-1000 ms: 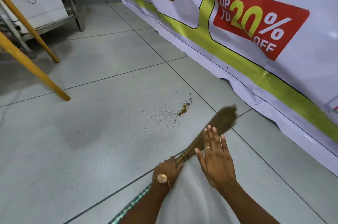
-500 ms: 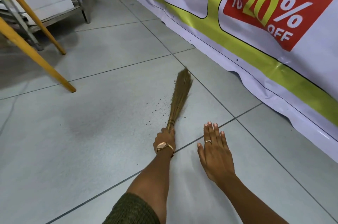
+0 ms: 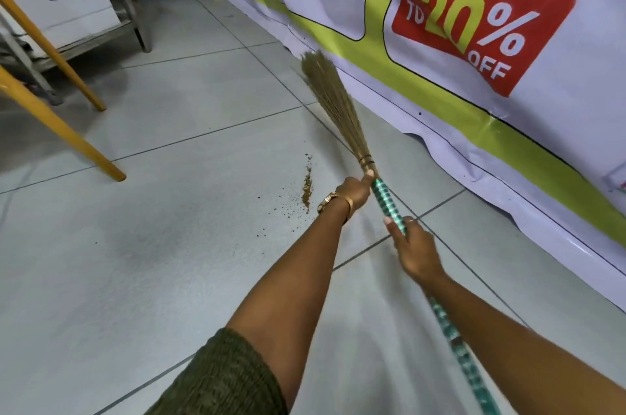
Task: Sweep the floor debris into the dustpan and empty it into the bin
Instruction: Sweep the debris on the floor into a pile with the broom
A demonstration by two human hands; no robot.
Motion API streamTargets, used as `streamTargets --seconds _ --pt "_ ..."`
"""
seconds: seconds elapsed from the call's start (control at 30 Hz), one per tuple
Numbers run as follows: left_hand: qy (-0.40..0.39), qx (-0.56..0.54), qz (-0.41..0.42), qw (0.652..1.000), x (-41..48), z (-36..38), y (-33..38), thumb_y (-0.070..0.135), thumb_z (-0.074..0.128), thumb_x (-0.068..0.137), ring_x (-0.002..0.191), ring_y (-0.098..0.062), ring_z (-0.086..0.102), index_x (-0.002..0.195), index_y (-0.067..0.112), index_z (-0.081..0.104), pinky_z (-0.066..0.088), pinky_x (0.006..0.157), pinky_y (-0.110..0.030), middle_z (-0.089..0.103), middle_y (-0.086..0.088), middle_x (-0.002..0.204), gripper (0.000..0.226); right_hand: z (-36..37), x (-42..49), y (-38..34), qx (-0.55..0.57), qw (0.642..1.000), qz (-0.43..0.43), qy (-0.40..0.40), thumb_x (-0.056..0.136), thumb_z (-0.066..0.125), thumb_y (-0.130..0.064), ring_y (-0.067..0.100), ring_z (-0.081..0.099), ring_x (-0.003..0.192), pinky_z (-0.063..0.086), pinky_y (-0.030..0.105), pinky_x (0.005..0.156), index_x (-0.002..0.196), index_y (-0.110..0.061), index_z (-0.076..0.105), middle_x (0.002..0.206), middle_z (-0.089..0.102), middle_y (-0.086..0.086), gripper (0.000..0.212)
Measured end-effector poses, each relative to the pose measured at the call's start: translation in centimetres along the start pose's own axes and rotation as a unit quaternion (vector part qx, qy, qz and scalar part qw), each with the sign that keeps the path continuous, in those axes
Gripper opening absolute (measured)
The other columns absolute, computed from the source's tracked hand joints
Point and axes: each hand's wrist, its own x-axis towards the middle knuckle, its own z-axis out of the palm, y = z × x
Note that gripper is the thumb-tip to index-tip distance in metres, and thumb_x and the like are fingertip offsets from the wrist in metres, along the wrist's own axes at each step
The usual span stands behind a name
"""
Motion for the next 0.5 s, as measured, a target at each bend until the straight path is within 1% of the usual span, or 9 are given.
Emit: streamTargets --seconds 0.03,0.1,0.17,0.2,0.27,0.3,0.37,0.43,0.5 --pt "0.03 0.045 0.012 0.998 -0.3 -0.4 0.0 0.058 0.031 0.095 0.109 -0.035 0.056 0.121 0.0 0.058 0.044 0.091 -0.038 0.059 -0.023 0.125 0.069 -1.3 0.3 1.0 -0.045 0.999 -0.019 0.014 0.095 0.042 -0.052 0.032 0.064 0.075 0.053 0.041 0.069 0.098 -0.012 0.058 0.081 0.067 0.013 0.044" --pt "0.145 0.145 0.059 0.977 -1.1 -1.3 -0.9 0.056 0.031 0.096 0.119 -0.04 0.051 0.125 0.004 0.054 0.042 0.097 -0.045 0.056 -0.022 0.129 0.064 -3.4 0.7 3.5 -0.102 0.993 -0.061 0.001 0.097 0.042 -0.047 0.031 0.064 0.073 0.049 0.036 0.067 0.096 -0.014 0.056 0.082 0.067 0.012 0.036" --pt "0.255 0.238 0.152 0.925 -1.9 -1.8 -1.5 0.049 0.035 0.097 0.132 -0.038 0.041 0.136 0.009 0.045 0.036 0.107 -0.048 0.046 -0.02 0.141 0.056 -5.0 0.3 6.0 -0.136 0.984 -0.109 -0.022 0.097 0.045 -0.043 0.023 0.059 0.063 0.045 0.033 0.061 0.094 -0.018 0.05 0.076 0.063 0.006 0.025" --pt "0.281 0.28 0.202 0.895 -2.3 -2.0 -1.6 0.047 0.036 0.097 0.139 -0.036 0.033 0.14 0.011 0.04 0.029 0.113 -0.049 0.04 -0.02 0.147 0.056 -5.3 -0.1 7.1 -0.147 0.98 -0.134 -0.027 0.096 0.047 -0.041 0.019 0.056 0.06 0.044 0.033 0.058 0.095 -0.019 0.049 0.073 0.061 0.003 0.022" --pt "0.281 0.355 0.271 0.849 -2.4 -1.8 -1.2 0.047 0.035 0.097 0.147 -0.033 0.018 0.145 0.012 0.033 0.014 0.12 -0.05 0.028 -0.019 0.155 0.06 -5.1 -1.3 8.6 -0.158 0.972 -0.171 -0.042 0.095 0.052 -0.037 0.012 0.054 0.053 0.042 0.028 0.051 0.098 -0.023 0.047 0.066 0.058 -0.002 0.015" --pt "0.27 0.381 0.284 0.837 -2.4 -1.6 -1.1 0.048 0.035 0.096 0.148 -0.033 0.013 0.148 0.012 0.029 0.009 0.121 -0.049 0.023 -0.018 0.158 0.063 -4.5 -2.2 9.2 -0.164 0.968 -0.181 -0.062 0.094 0.053 -0.037 0.007 0.053 0.049 0.04 0.023 0.048 0.098 -0.027 0.045 0.06 0.055 -0.007 0.013" --pt "0.256 0.395 0.277 0.838 -2.3 -1.7 -1.4 0.047 0.035 0.097 0.149 -0.032 0.006 0.151 0.01 0.022 0.002 0.122 -0.048 0.014 -0.017 0.16 0.067 -3.1 -3.9 10.1 -0.189 0.956 -0.192 -0.115 0.093 0.054 -0.041 0.005 0.053 0.047 0.035 0.018 0.044 0.098 -0.033 0.043 0.057 0.052 -0.01 0.014" --pt "0.265 0.403 0.266 0.835 -2.2 -2.7 -2.8 0.045 0.035 0.097 0.15 -0.032 0.003 0.152 0.008 0.015 -0.003 0.121 -0.046 0.009 -0.017 0.161 0.069 -1.6 -4.9 11.4 -0.222 0.939 -0.213 -0.154 0.09 0.041 -0.06 0.007 0.056 0.054 0.038 0.019 0.051 0.101 -0.032 0.046 0.066 0.057 -0.011 0.03" --pt "0.279 0.432 0.257 0.819 -2.1 -4.5 -4.6 0.047 0.034 0.097 0.15 -0.032 0.002 0.152 0.007 0.011 -0.004 0.121 -0.045 0.007 -0.017 0.161 0.072 -0.7 -5.1 12.9 -0.263 0.913 -0.257 -0.176 0.082 0.015 -0.075 0.01 0.063 0.064 0.043 0.022 0.058 0.105 -0.032 0.047 0.078 0.065 -0.007 0.059"
